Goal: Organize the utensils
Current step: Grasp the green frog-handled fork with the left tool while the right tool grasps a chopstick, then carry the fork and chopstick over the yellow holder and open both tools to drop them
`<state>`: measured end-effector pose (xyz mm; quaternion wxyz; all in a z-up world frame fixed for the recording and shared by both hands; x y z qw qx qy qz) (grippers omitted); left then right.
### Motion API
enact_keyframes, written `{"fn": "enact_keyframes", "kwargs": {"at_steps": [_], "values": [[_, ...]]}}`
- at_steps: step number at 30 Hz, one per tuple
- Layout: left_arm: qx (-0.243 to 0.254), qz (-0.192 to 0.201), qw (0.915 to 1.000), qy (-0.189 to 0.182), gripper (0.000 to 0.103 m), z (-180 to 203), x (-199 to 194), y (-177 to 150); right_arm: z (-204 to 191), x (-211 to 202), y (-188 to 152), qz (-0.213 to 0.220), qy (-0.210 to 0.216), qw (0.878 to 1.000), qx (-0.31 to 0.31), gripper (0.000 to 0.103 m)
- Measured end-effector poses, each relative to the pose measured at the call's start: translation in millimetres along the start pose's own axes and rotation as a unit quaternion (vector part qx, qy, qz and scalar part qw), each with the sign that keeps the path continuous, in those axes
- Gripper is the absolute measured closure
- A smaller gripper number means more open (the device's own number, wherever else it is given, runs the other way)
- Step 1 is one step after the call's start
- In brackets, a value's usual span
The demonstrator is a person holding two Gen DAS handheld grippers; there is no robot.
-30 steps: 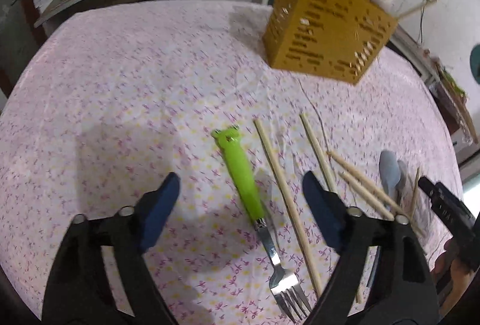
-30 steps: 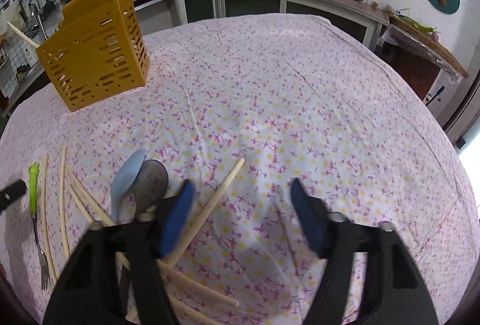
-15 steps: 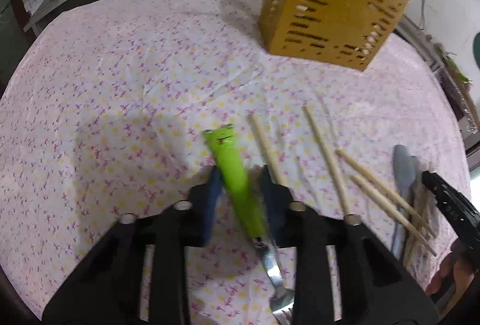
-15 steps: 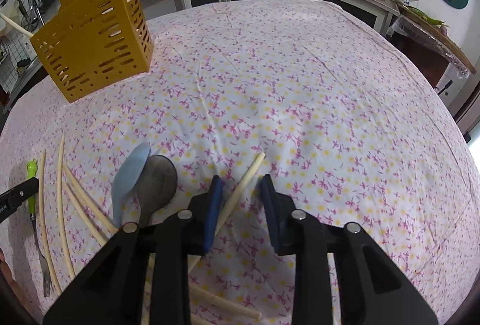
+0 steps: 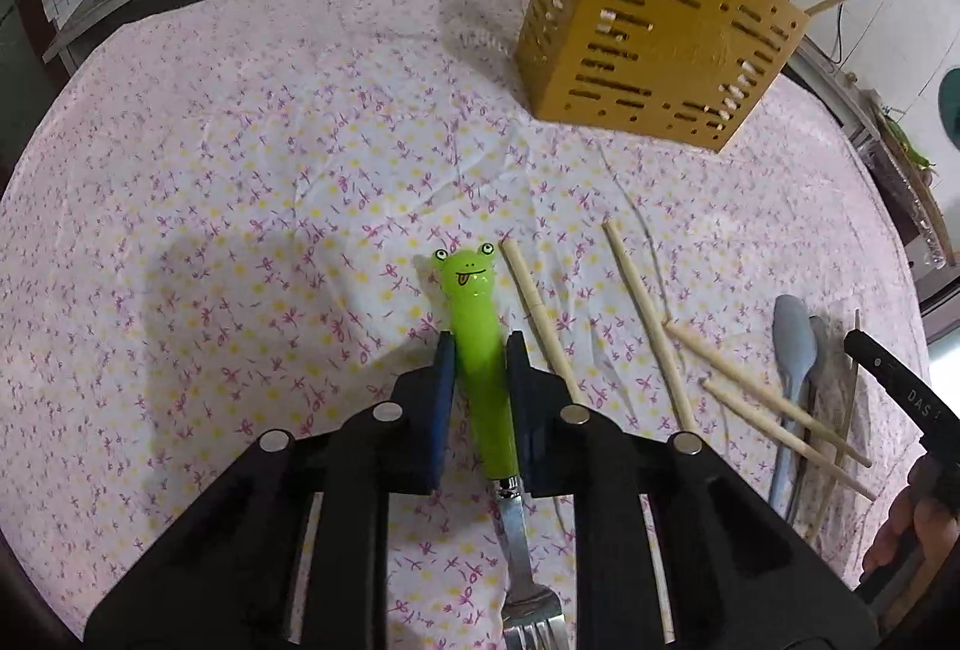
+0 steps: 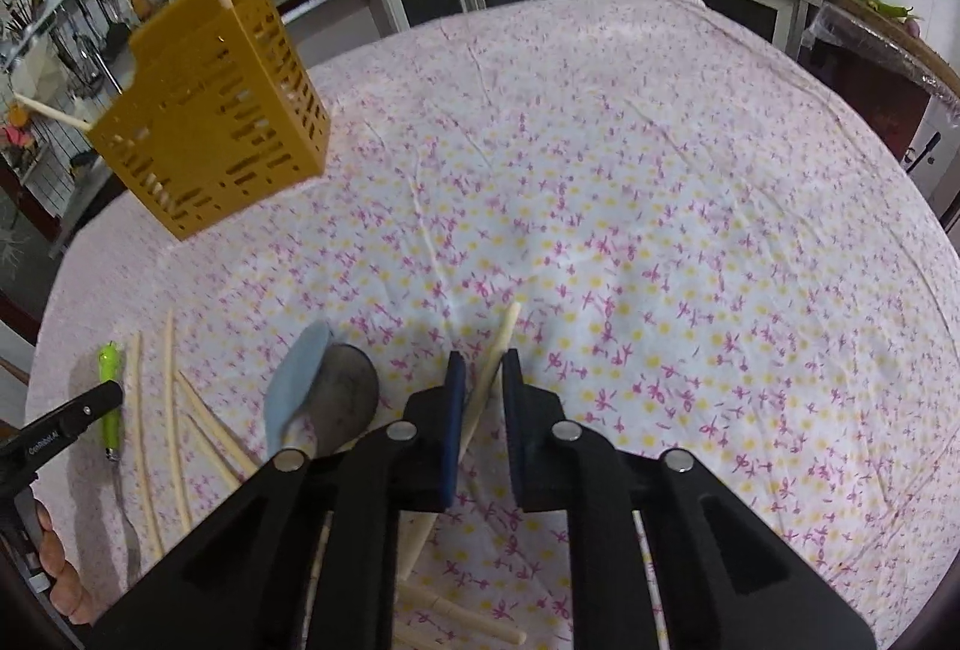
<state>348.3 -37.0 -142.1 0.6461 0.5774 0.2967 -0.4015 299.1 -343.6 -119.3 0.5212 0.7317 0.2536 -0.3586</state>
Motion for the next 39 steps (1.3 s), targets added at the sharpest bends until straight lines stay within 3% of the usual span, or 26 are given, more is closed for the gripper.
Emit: {"fn": "enact_keyframes", "kwargs": {"at_steps": [18,28,39], "values": [[0.023,0.118,0.9921,-0.038,0.089,18.7,-96.3,35.4,-33.9,-93.8,54.8,0.133,0.062,0.988,-0.04,0.097],[0.041,0.169,0.9841,-0.037,0.089,29.6,-136.8,52.2,-51.0,-129.7,86.2,0.196,0.078,0.976,-0.059,0.097],[0.054,0.216,0.9737,-0.048,0.089,51.5,-176.6,100.0,-86.8,-168.4,138.4,0.265,0.105,0.955,-0.078,0.097]]}}
Point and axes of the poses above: each gripper's, at about its wrist camera, not at the fingertips, and x roughly the way its jaws point, z to its right, y to its top, the point moved 9 cm from there along x, roughly the way its jaws point, and after that the axes turned 2 degrees about z, right-handed, at the moved point
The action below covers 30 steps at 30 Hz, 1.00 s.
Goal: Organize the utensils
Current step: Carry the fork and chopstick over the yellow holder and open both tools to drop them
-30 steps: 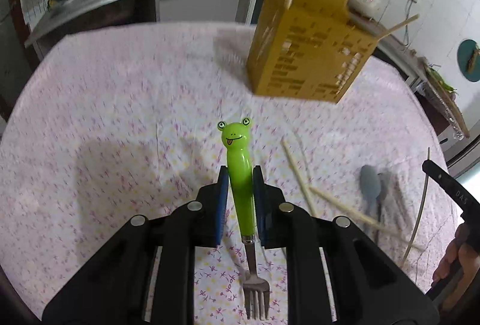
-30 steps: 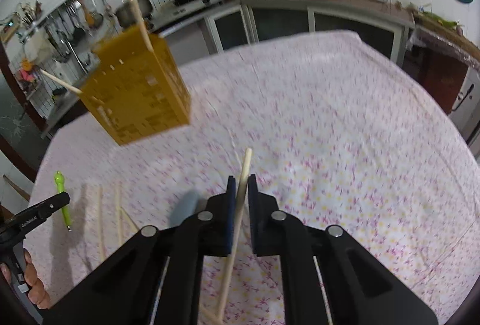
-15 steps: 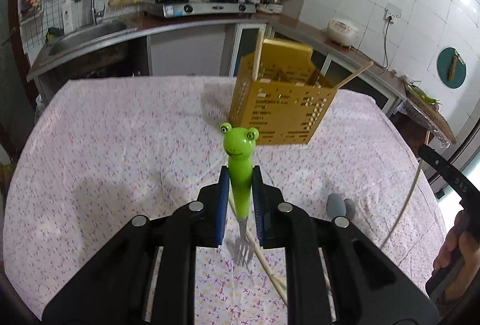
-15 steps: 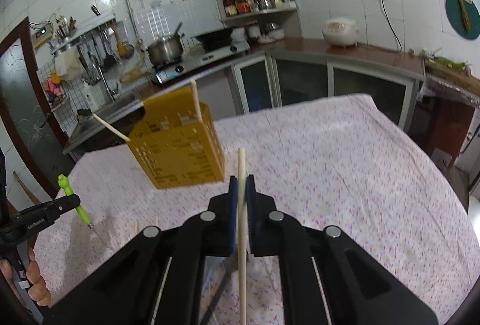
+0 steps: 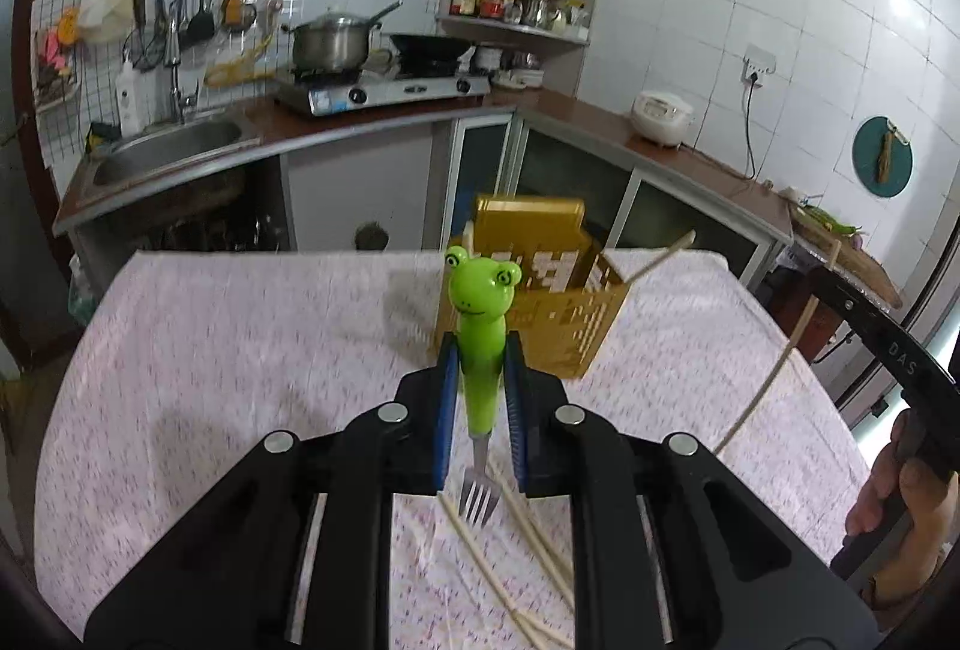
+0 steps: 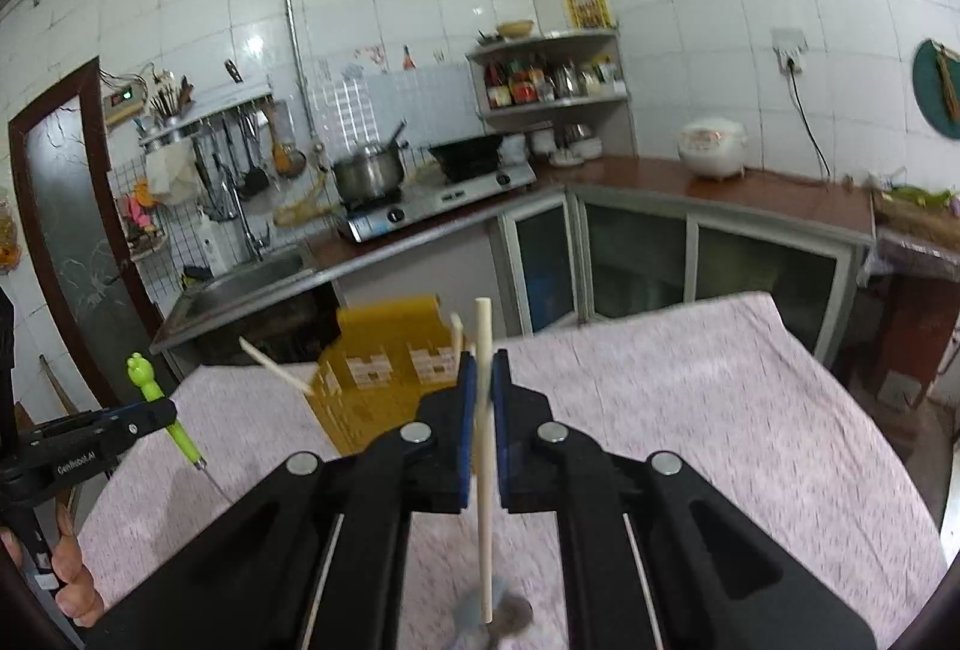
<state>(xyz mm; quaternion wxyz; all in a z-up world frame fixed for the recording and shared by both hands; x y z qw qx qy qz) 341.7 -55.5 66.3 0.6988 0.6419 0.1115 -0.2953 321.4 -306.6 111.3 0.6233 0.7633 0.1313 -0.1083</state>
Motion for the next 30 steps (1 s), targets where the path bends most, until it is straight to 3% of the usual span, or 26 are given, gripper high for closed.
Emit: {"fn": "enact_keyframes", "kwargs": {"at_steps": [9,17,23,30], "values": [[0.019,0.042,0.9989,0.0,0.089,23.5,10.2,69.0,-32.0,24.8,68.7,0.045,0.018,0.999,-0.018,0.097],[0.035,0.077,0.9964,0.007,0.089,31.9,42.8,119.5,-50.3,56.8,117.6,0.081,0.022,0.996,-0.03,0.097],[0.039,0.072,0.9966,0.01,0.089,27.8,86.2,122.3,-52.8,89.6,120.8,0.084,0.014,0.995,-0.043,0.097],[0.03,0.051,0.9982,0.012,0.089,8.6,131.5,103.7,-42.2,130.9,92.7,0.055,0.012,0.998,-0.042,0.097]]}}
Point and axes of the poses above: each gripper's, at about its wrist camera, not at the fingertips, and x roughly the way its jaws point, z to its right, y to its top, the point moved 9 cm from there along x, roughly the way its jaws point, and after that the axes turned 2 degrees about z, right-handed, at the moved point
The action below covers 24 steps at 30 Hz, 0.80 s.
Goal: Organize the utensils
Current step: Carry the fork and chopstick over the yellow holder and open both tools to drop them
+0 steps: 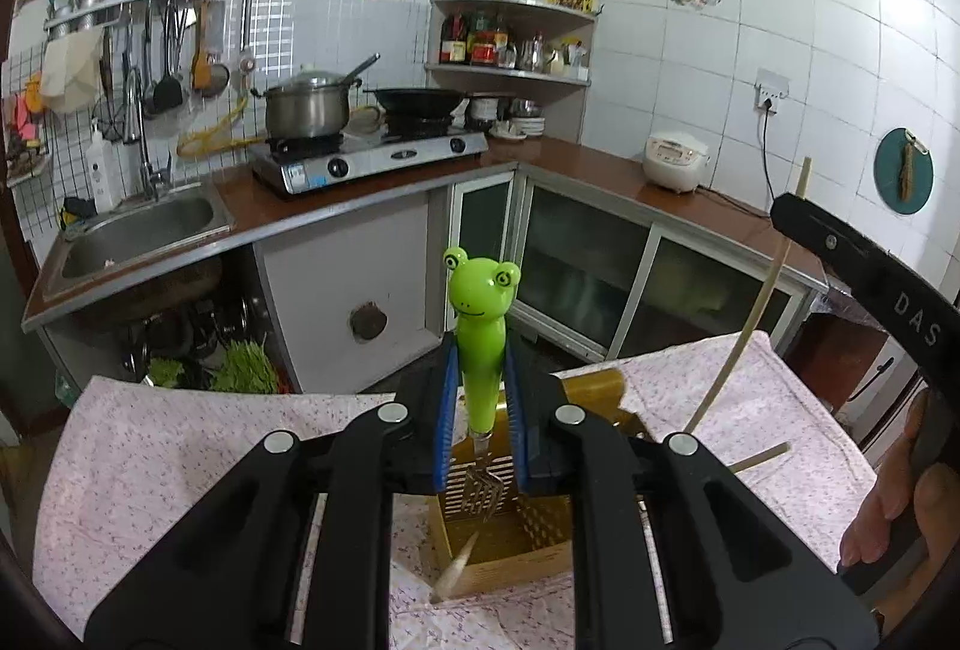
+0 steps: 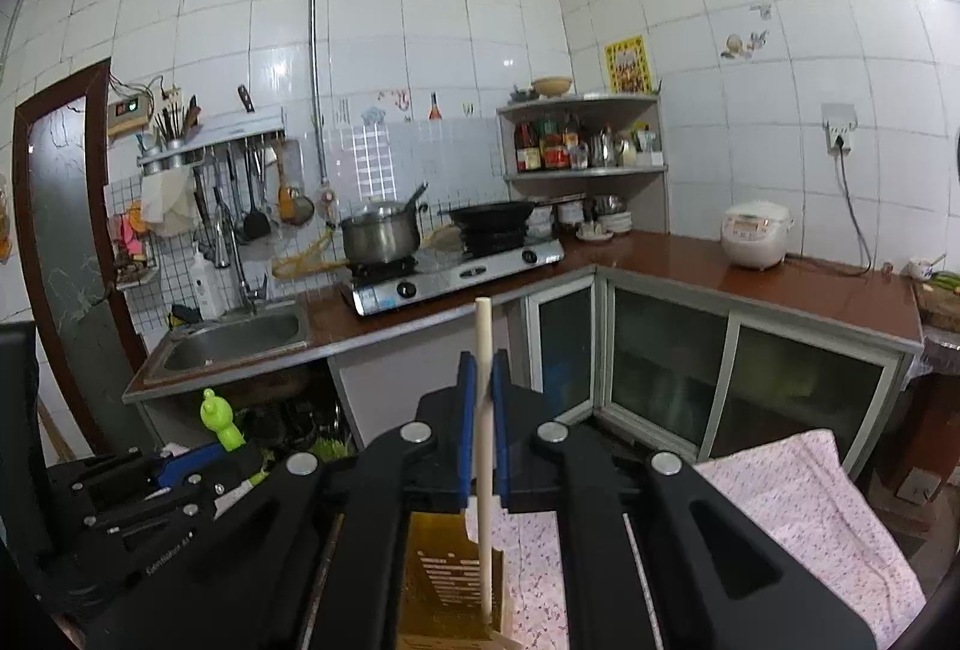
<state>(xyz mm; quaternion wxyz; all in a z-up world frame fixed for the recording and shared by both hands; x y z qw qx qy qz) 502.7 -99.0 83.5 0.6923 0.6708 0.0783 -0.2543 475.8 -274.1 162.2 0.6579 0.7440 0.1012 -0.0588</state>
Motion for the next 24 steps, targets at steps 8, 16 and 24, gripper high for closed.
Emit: {"fn": "enact_keyframes", "kwargs": {"at_steps": [8,16,24], "values": [[-0.017,-0.035,0.9993,-0.003,0.089,-10.3,24.8,-37.1,-4.8,9.9,-52.6,-0.035,0.012,0.999,-0.019,0.097],[-0.021,-0.053,0.9983,0.006,0.089,-11.7,32.8,-60.1,-6.5,9.1,-92.4,-0.069,0.027,0.997,-0.016,0.097],[-0.026,-0.044,0.9984,0.023,0.059,-14.3,11.8,-55.9,-1.0,1.3,-106.9,-0.103,0.043,0.994,0.009,0.093]]}}
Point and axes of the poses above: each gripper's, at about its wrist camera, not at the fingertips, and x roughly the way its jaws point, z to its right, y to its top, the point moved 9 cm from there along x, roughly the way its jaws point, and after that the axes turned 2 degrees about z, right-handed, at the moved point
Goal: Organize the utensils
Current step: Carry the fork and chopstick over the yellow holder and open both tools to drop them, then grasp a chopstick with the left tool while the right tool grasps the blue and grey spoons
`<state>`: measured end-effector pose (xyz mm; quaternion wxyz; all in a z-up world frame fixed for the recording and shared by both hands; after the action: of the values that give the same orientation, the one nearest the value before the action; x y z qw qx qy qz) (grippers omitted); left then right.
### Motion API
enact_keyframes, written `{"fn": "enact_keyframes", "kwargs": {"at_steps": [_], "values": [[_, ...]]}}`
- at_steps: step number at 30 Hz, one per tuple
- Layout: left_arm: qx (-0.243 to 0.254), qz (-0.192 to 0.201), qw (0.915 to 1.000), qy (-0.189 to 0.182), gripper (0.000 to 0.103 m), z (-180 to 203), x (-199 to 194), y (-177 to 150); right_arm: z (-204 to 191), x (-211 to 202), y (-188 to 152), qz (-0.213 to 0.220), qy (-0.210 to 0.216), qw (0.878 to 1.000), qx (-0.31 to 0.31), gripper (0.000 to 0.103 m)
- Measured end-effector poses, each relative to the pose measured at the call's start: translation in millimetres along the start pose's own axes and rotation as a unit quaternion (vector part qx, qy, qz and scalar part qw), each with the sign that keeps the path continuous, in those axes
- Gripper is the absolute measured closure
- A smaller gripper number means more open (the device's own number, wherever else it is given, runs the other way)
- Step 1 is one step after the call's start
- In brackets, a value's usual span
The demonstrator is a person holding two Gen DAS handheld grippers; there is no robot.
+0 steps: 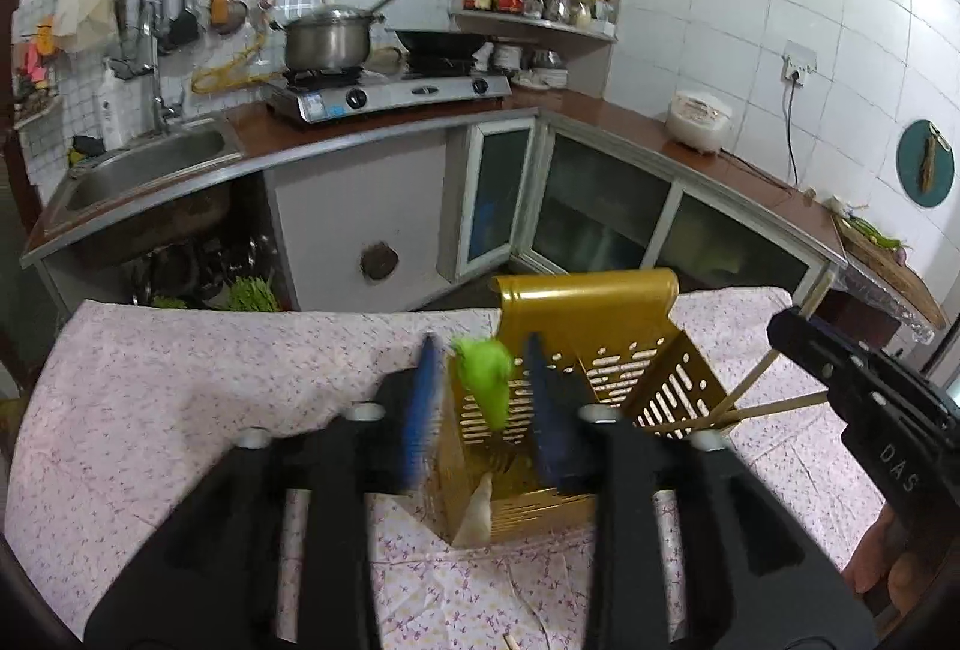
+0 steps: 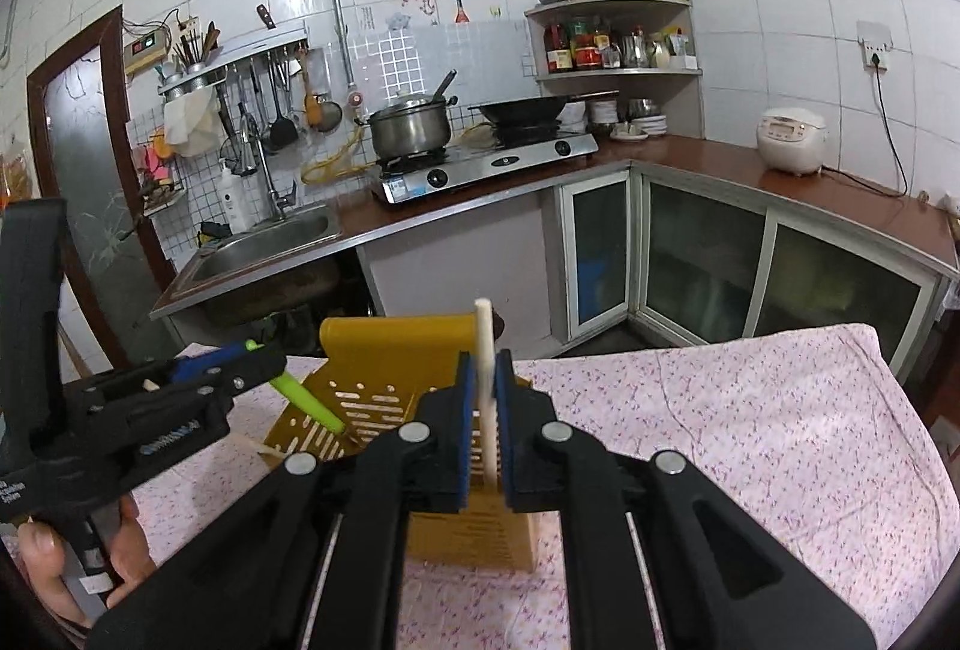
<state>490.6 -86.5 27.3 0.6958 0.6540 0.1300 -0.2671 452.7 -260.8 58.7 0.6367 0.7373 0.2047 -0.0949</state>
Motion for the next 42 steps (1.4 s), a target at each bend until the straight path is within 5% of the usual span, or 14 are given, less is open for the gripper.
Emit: {"fn": "enact_keyframes", "kwargs": {"at_steps": [3,5,6,15,29,42], "values": [[-0.004,0.019,0.9998,-0.004,0.048,1.6,-25.4,10.5,0.4,-14.1,6.4,0.006,0.006,1.0,0.006,0.093],[-0.006,0.027,0.9996,-0.006,0.042,2.8,-40.5,16.4,-2.0,-28.3,11.6,0.016,0.01,1.0,0.004,0.06],[-0.007,0.032,0.9994,-0.003,0.037,1.8,-49.0,20.0,-2.6,-38.0,15.3,0.025,0.008,1.0,0.004,0.052],[-0.016,0.041,0.9986,0.03,0.005,-24.5,-116.2,15.9,11.3,-99.5,16.2,0.025,-0.046,0.999,0.003,0.04],[-0.052,-0.058,0.9958,0.047,0.005,-65.3,-102.1,-113.1,59.2,-102.8,-114.5,-0.075,-0.117,0.99,0.026,0.032],[-0.037,-0.1,0.9937,0.035,0.005,-33.2,-81.1,-196.4,52.2,-104.2,-190.1,-0.119,-0.125,0.985,0.018,0.032]]}}
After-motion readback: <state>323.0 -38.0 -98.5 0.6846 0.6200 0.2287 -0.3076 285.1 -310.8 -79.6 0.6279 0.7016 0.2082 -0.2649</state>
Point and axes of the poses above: each gripper's, at about its wrist camera, not at the fingertips, and x roughly the way its jaws point, z to its right, y to its top, the point moved 9 cm from there along x, roughly the way its jaws point, and after that the axes turned 2 degrees about z, right-handed, at the moved point
